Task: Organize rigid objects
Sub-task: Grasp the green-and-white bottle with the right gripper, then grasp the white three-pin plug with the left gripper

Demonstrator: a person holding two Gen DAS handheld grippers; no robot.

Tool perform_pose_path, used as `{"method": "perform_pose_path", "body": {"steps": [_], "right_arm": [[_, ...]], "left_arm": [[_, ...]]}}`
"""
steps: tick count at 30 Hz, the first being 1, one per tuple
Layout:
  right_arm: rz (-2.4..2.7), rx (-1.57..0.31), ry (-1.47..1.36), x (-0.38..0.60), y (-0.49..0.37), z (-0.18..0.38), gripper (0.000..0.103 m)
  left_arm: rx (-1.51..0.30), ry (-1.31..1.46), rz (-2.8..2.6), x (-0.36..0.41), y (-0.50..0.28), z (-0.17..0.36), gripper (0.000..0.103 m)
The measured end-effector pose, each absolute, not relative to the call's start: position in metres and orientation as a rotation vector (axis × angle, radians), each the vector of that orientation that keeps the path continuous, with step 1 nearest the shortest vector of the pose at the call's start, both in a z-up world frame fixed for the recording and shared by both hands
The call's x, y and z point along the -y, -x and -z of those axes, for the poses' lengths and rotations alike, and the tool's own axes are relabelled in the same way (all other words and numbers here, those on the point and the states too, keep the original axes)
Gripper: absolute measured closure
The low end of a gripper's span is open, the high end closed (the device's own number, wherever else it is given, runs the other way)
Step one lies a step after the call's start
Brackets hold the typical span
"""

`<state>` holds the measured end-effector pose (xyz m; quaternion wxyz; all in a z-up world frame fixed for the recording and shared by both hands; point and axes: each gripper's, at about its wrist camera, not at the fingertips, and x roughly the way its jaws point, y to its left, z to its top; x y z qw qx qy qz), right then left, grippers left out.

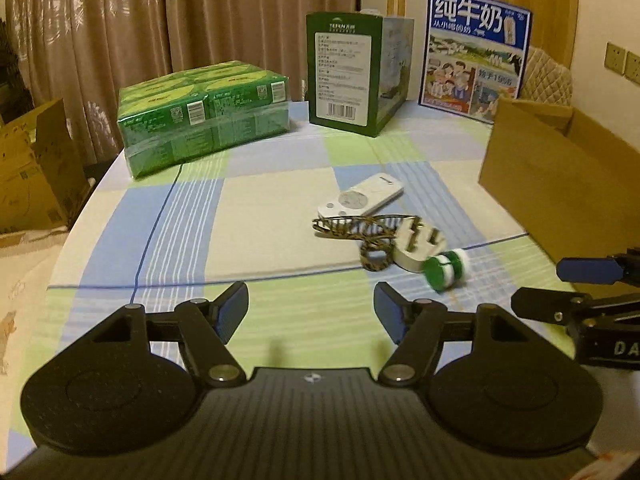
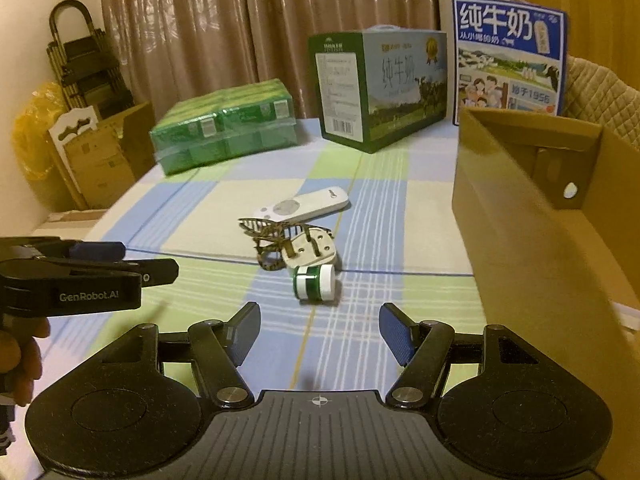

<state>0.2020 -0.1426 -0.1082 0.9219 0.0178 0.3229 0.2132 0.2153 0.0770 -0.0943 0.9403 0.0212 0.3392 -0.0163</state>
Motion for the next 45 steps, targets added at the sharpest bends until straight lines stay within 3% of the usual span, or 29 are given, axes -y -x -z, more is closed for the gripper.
{"method": "perform_pose_path", "body": {"steps": [12,16,35,45], "right_arm": [[-0.44,-0.656,0.015,0.112,-0.254,0.151,0.057],[-0.438,-0.664,0.023,0.107,-0.261,0.162,0.074],[-0.379,-0.612,0.1,0.121,-0.296,0.158,0.075],[-0.674,-0.628,0.114,0.103,-0.253,0.16,0.075]], "left_arm": [[-0.735,-0.002,0.091,-0.089,-0.264,0.107,0.038],[-0.755,0.066,0.055,-0.106,-0.268,0.109,0.038],[-0.752,0.035,0.113,-0.096,-0.268,0.114,0.038],[-0.748,0.097,0.172,-0.098,-0.269,0.114,0.036]]}}
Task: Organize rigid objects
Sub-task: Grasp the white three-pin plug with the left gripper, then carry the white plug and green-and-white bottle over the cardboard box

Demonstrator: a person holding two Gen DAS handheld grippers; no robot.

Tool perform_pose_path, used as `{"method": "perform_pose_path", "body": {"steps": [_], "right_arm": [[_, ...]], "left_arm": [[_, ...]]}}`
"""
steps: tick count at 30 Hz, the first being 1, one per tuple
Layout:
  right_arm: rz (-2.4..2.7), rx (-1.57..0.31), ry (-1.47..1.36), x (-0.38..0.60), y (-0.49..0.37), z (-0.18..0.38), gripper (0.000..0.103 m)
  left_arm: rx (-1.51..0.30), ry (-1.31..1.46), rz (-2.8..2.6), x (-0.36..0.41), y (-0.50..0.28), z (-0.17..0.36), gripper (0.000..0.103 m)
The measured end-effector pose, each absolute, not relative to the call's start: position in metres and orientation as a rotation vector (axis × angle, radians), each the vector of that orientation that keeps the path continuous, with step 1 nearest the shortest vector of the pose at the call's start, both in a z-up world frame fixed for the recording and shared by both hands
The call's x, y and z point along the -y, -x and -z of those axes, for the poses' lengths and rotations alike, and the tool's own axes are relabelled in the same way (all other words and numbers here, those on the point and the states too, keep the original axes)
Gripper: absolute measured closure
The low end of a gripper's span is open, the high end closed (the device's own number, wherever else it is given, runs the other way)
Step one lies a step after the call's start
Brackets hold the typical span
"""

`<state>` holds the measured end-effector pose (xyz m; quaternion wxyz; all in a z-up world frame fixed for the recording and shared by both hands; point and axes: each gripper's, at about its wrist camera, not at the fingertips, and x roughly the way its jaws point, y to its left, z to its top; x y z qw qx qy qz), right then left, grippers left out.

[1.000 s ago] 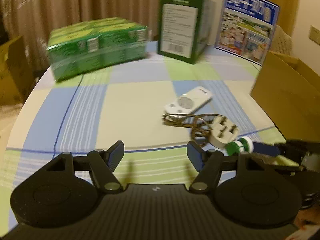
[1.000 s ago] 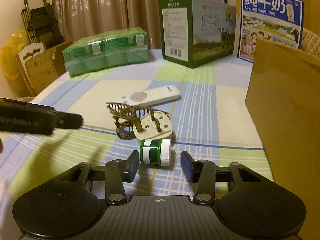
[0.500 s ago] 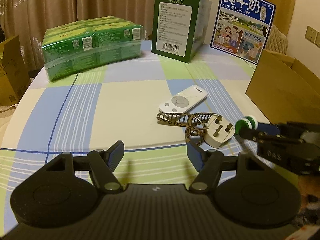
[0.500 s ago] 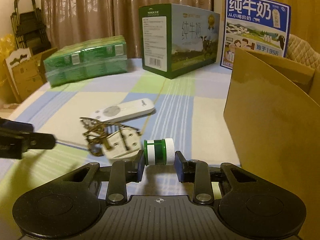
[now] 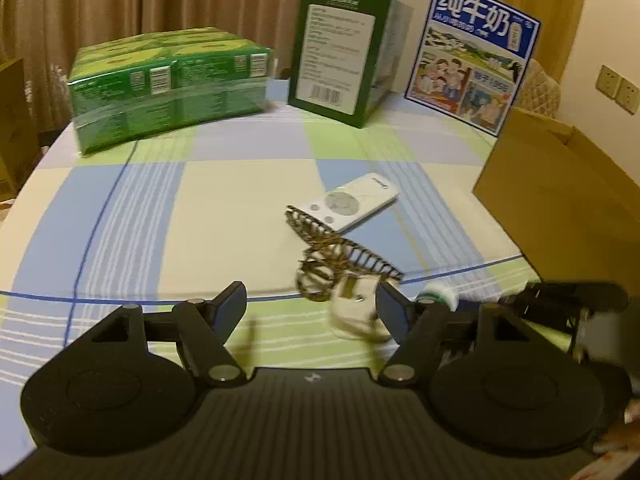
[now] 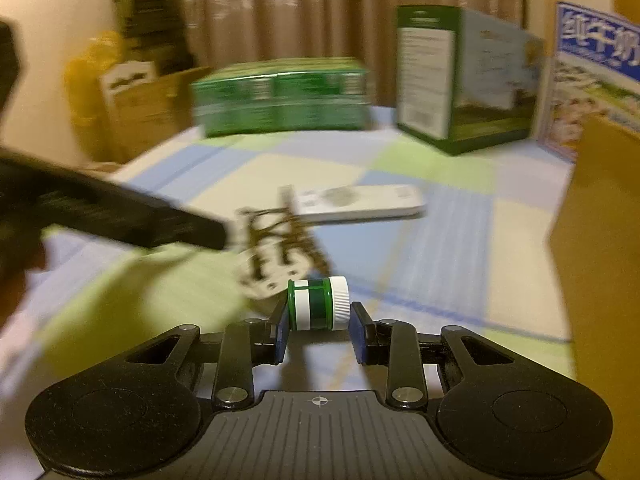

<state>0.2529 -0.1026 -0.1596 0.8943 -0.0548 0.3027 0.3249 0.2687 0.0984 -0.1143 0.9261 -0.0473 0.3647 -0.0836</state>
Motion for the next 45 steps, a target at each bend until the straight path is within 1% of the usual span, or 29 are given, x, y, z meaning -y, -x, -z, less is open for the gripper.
{"method": "perform_pose_path", "body": {"steps": [3,8,12,15,16,17,18,32,45], "right_arm": [[-0.658,-0.632,0.11,0.103,-0.242,0.159,0.075],[-0.527,-0.666,0.022,0.128,-0.239,0.156,0.075],[-0.49,-0.683,-0.014,0.144,-0.236,0.156,0.075],[-0.479,-0.684,-0.028,0.151,-0.234,0.155,0.075],[-0.479,-0.684,-0.032,0.152,-0.232,0.155,0.075],[-0.477,-0.684,-0.035,0.153,-0.232,0.155,0.075],[-0.477,-0.684,-0.037,0.154,-0.232,0.155,0.075],[-0.479,-0.691,0.004,0.155,-0.213,0.154,0.075],[-0.486,-0.667,0.086,0.155,-0.161,0.138,0.075]], "left_arm": [[-0.742,0.071,0.216,-0.088,-0.267,0.116,0.035],[-0.74,0.001,0.247,-0.069,-0.269,0.127,0.035],[-0.754,-0.009,0.253,-0.06,-0.275,0.136,0.038],[-0.755,-0.025,0.245,-0.055,-0.279,0.14,0.043],[-0.757,-0.021,0.243,-0.055,-0.281,0.142,0.047],[-0.76,-0.014,0.242,-0.055,-0.282,0.143,0.054],[-0.763,-0.006,0.237,-0.055,-0.283,0.143,0.058],[-0.785,-0.009,0.203,-0.043,-0.259,0.138,0.058],[-0.784,-0.08,0.19,-0.031,-0.221,0.131,0.058]]}}
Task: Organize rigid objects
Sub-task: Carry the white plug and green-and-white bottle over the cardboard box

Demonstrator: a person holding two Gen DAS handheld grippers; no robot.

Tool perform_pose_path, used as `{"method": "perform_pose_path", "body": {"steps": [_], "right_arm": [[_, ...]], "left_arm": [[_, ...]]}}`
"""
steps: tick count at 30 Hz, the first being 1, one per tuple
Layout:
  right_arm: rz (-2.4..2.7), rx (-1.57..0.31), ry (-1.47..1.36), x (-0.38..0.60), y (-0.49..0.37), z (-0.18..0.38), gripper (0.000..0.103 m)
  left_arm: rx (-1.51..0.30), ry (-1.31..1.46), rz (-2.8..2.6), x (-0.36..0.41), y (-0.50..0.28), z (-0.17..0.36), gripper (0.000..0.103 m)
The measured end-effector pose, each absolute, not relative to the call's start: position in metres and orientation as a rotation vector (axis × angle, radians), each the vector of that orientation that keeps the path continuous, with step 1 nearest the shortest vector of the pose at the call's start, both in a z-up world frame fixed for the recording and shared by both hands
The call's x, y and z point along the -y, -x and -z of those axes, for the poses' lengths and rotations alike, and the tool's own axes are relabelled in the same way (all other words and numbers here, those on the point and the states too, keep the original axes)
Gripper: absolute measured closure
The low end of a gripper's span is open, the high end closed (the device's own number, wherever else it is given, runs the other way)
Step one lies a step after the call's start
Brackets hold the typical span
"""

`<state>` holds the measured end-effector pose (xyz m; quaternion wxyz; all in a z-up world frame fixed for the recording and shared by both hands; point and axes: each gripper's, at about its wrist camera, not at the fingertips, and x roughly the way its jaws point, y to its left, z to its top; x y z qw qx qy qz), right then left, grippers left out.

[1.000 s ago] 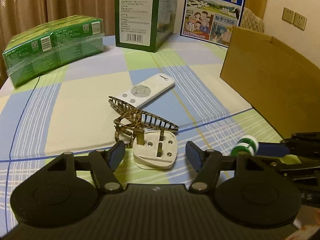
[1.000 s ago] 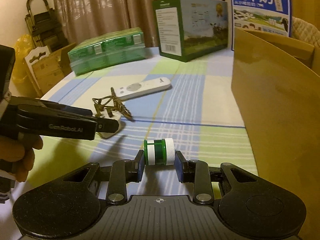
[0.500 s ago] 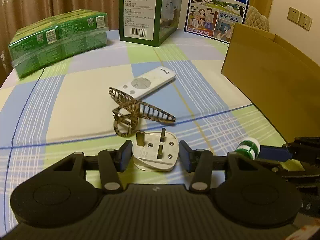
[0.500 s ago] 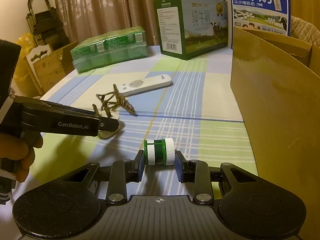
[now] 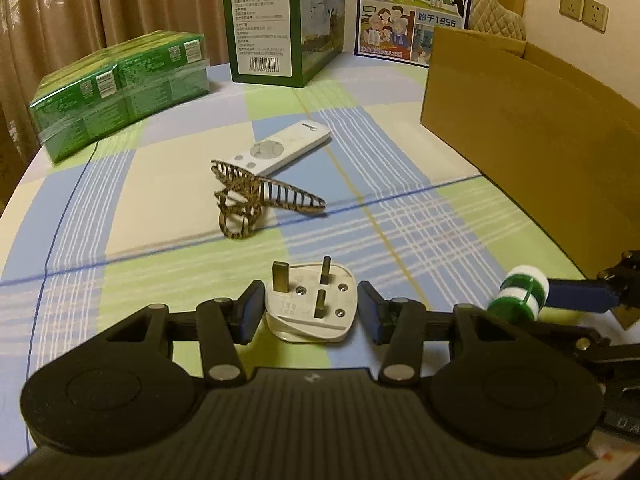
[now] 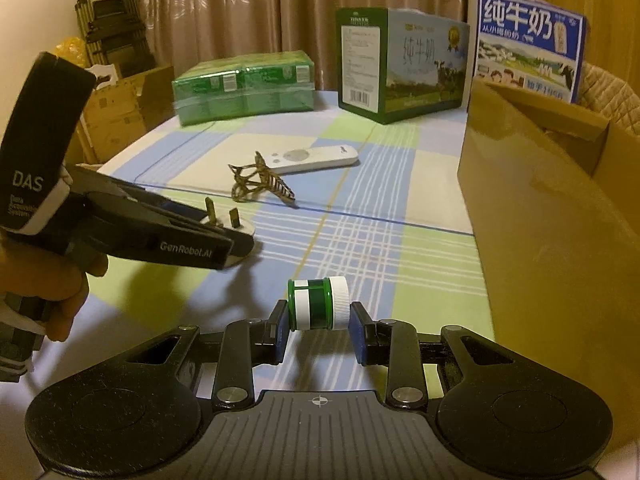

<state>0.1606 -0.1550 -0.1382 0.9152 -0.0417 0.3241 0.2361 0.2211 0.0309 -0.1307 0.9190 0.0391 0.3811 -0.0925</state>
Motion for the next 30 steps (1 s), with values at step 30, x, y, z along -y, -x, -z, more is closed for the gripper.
{"method": "perform_pose_path", "body": {"steps": [30], "right_arm": [[-0.396,-0.586,-0.045,0.234,-0.039,0.033,0.075]], "left_arm": [[-0.72,0.067,0.122,0.024,-0.063,0.017,0.058]]}}
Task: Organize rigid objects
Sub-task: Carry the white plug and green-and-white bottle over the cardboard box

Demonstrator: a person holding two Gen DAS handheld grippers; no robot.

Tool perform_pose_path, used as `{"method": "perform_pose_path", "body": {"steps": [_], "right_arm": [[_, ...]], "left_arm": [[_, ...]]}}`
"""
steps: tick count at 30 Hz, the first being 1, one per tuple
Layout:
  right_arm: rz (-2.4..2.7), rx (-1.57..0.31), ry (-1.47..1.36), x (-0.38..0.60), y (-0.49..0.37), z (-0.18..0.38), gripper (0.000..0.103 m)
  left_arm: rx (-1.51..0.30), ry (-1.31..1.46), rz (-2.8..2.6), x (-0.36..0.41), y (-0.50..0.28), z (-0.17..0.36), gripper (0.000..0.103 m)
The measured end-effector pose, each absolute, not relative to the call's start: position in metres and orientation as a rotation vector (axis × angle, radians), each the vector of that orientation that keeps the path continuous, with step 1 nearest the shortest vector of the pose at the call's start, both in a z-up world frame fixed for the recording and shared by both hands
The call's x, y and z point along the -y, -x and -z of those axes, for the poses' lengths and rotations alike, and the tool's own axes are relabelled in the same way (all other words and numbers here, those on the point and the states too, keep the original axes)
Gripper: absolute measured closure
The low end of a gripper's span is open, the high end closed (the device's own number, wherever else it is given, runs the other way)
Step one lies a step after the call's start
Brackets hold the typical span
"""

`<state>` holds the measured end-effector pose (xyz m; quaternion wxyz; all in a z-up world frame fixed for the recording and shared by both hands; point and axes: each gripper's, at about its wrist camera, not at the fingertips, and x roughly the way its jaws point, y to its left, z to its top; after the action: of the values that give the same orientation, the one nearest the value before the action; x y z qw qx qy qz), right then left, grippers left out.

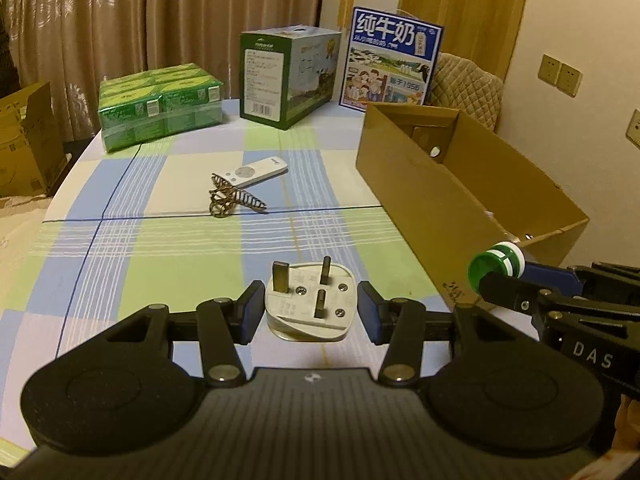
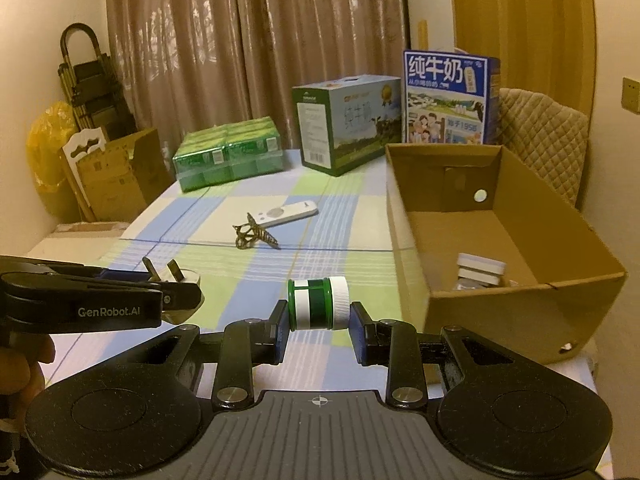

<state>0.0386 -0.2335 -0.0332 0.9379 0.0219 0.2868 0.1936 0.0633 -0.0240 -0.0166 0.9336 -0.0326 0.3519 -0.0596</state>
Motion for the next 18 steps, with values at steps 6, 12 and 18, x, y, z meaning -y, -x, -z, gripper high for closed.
{"method": "perform_pose_path", "body": {"steps": [6,12,18], "right_arm": [[-0.373,-0.571,-0.054,0.248,-0.029,0.026,0.075],[-0.349,-0.569,-0.072,0.262,-0.026,0.024,0.075],[-0.311,-0.571,-0.088,0.279,-0.025,0.024,0.075]], "left_arm": [[-0.711,0.061,0.151,0.039,-0.056,0.009,0.058],[-0.707,0.056,0.175,0.05,-0.055,0.004,0.058],[-0.702,0.052,0.208,0.064,-0.056,-0.002,0.058]]}}
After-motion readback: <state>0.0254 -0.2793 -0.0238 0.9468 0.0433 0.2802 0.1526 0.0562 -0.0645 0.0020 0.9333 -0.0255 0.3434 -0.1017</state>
